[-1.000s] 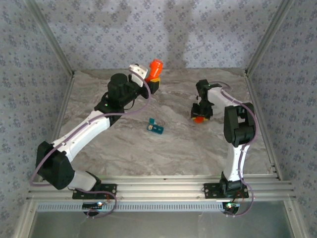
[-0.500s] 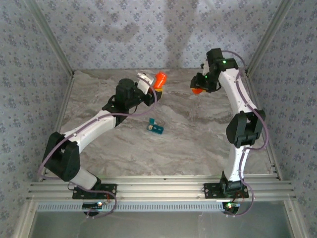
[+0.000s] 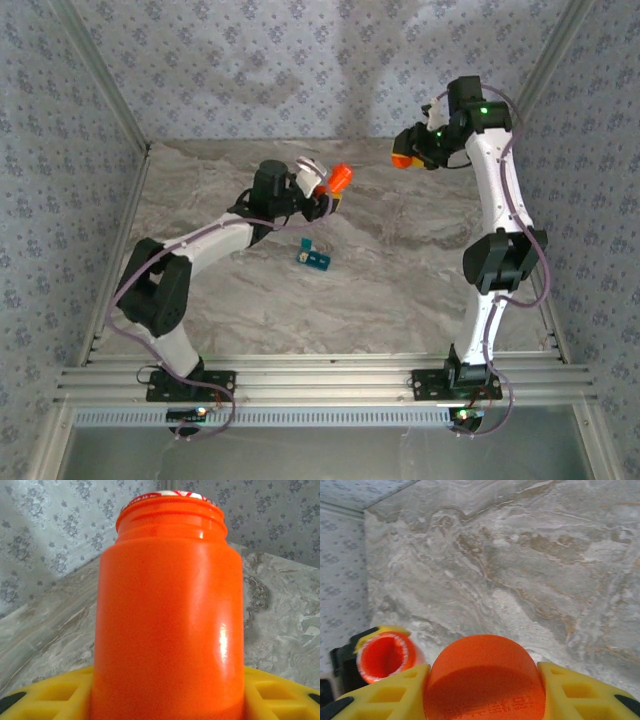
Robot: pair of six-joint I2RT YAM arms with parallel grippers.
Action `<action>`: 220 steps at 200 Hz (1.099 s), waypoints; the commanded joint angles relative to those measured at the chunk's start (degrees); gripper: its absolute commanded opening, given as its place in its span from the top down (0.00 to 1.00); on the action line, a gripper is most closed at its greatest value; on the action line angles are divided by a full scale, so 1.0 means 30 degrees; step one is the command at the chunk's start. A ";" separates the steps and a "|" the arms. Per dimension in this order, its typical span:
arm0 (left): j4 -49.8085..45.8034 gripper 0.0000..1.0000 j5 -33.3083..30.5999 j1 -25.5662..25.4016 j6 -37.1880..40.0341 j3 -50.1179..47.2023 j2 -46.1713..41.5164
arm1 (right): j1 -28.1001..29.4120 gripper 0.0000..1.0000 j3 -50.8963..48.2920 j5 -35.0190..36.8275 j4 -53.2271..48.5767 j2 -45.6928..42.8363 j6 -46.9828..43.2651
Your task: Sort the pills into containers
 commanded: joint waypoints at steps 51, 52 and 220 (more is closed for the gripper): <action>-0.0143 1.00 0.3281 0.0235 0.1143 0.3044 0.2076 | 0.0407 0.70 0.1357 -0.5550 -0.0709 0.1369 -0.0960; -0.0164 1.00 0.3316 0.0237 0.1144 0.3067 0.2094 | 0.0425 0.70 0.1352 -0.5589 -0.0731 0.1384 -0.0961; -0.1995 1.00 0.5423 0.0375 0.1819 0.4811 0.2655 | 0.1866 0.71 0.1085 -0.6301 -0.1367 0.2513 -0.1853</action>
